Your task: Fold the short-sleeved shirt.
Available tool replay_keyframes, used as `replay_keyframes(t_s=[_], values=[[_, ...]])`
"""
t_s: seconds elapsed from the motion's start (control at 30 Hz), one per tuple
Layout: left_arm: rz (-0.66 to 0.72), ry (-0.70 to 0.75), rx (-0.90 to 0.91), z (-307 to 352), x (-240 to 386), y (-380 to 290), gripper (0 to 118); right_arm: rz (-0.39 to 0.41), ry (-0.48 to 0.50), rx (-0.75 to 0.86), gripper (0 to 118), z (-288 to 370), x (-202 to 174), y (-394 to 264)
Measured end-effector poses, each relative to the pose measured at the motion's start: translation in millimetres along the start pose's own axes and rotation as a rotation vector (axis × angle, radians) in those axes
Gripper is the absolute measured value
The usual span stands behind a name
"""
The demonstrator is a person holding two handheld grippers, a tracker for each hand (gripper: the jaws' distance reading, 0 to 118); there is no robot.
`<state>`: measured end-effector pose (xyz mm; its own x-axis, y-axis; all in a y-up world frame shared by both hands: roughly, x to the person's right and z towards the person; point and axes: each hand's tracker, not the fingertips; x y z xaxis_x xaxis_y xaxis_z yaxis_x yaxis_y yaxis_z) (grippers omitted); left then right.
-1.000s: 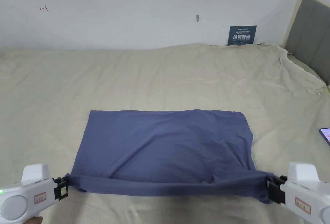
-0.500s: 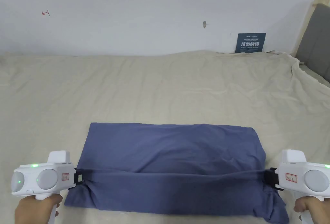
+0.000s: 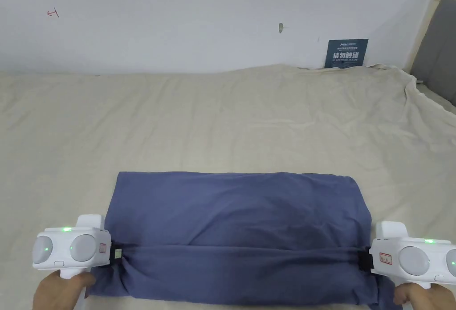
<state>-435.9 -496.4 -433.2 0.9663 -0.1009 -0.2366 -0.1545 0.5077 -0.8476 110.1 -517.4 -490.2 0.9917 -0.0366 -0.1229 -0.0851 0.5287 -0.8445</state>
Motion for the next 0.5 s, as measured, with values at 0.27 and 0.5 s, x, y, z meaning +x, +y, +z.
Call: replay_keyframes(t_s=[0.27,0.5], values=[[0.032,-0.062,0.178,75.8,-7.3,-1.4,104,0.006,0.035,0.256,87,100.3,-7.7,0.3],[0.035,-0.09,0.3,138.1,-7.9,-44.8,107,-0.014,0.038,0.459,84,184.9,-10.3,-46.4]])
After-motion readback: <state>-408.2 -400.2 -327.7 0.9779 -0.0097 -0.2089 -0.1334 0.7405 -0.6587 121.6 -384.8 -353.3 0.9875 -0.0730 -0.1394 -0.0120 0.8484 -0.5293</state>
